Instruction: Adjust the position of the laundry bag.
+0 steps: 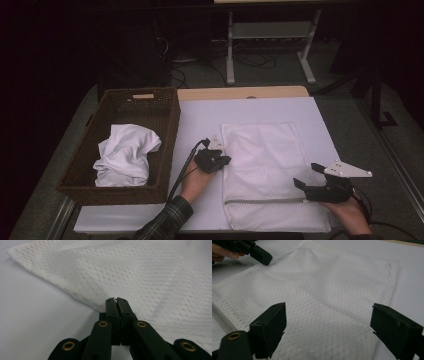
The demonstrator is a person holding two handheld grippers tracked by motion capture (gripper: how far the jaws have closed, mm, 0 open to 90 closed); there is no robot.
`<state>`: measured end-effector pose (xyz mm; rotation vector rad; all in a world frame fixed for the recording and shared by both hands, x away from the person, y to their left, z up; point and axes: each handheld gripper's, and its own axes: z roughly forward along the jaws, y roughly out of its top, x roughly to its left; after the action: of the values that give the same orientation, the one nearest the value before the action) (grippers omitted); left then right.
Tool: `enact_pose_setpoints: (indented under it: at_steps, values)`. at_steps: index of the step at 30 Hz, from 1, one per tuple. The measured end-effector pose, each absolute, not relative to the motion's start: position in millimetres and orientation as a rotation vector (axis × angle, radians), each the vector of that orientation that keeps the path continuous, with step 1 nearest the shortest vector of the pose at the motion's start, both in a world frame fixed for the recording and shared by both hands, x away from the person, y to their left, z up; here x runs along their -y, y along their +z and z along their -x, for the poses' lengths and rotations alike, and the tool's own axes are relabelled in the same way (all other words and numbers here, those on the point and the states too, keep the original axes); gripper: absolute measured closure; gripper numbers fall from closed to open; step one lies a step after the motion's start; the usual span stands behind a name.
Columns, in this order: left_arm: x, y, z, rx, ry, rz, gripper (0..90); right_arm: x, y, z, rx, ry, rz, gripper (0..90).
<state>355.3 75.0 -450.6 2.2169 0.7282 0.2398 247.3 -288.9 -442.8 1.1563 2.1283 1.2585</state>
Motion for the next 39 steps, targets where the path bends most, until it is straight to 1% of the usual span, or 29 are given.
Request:
enact_pose_setpoints:
  at_steps: [9,25,39]
  values:
    - [-76.4,-453.1,-367.4,-0.769,0.223,-2.185,88.6,288.5,-442.3,-247.2,-2.124,1.267,-1.155,12.9]
    - [-69.9,-447.3,-401.8,-0.813,0.266,-2.134,88.8,288.8,-442.4,-247.2,-2.121,1.274,-1.155,12.9]
    - [-69.9,-449.6,-421.8,-0.844,0.282,-2.117,89.2,289.0,-443.1,-247.3,-2.124,1.272,-1.159,12.9]
